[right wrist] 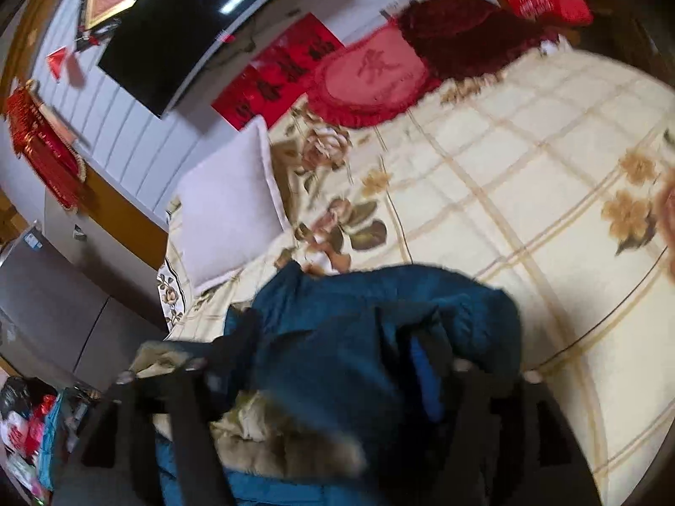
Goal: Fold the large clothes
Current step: 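Lift the hem with both grippers and fold it toward the collar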
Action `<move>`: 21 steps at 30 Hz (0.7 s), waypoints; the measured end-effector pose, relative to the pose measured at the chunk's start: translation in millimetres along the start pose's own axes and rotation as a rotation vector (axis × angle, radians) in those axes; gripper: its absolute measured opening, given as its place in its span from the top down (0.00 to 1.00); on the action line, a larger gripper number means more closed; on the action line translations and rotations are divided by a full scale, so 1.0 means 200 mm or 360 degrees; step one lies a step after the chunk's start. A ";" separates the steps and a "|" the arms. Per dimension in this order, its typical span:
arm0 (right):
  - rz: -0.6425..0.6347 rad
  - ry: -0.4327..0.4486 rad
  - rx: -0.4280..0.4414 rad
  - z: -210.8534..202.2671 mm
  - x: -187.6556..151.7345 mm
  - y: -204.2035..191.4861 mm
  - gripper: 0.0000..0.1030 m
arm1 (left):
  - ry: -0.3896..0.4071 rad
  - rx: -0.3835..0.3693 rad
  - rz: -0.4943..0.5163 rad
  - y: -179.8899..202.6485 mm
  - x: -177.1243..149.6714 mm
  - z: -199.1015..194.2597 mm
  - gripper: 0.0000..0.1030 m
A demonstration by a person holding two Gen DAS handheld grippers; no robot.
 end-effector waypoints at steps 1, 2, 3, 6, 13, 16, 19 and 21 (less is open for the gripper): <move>-0.0039 0.0038 -0.0038 -0.04 0.02 -0.01 0.21 | -0.0011 -0.0011 0.0000 0.01 0.00 -0.02 0.25; -0.0084 0.0093 -0.0081 -0.10 0.04 -0.03 0.21 | -0.0050 -0.0016 0.0010 0.02 -0.01 -0.04 0.25; -0.0115 0.0144 -0.0104 -0.15 0.05 -0.06 0.20 | -0.0101 -0.0013 0.0041 0.04 -0.03 -0.06 0.25; -0.0269 0.0088 -0.0040 -0.21 0.01 -0.19 0.20 | -0.0189 0.0039 0.0156 0.08 -0.14 -0.08 0.25; -0.0893 -0.0223 -0.0239 0.09 -0.31 -0.59 0.20 | -0.0440 0.0238 0.0400 0.15 -0.46 0.15 0.26; -0.0956 -0.0274 -0.0302 0.30 -0.32 -0.69 0.20 | -0.0439 0.0399 0.0513 0.18 -0.49 0.29 0.26; -0.0940 -0.0337 -0.0435 0.51 -0.29 -0.69 0.20 | -0.0424 0.0566 0.0588 0.17 -0.49 0.42 0.26; -0.0887 -0.0422 -0.0481 0.65 -0.30 -0.63 0.20 | -0.0402 0.0600 0.0603 0.15 -0.50 0.45 0.26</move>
Point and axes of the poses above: each gripper's, at about its wrist camera, not at the fingertips, and z roughly the way its jaws point, y to its right, x to its top, the point moved 4 cm from there along z, roughly the way its jaws point, and after that the axes turned 1 degree about -y, right-handed, at the moved point
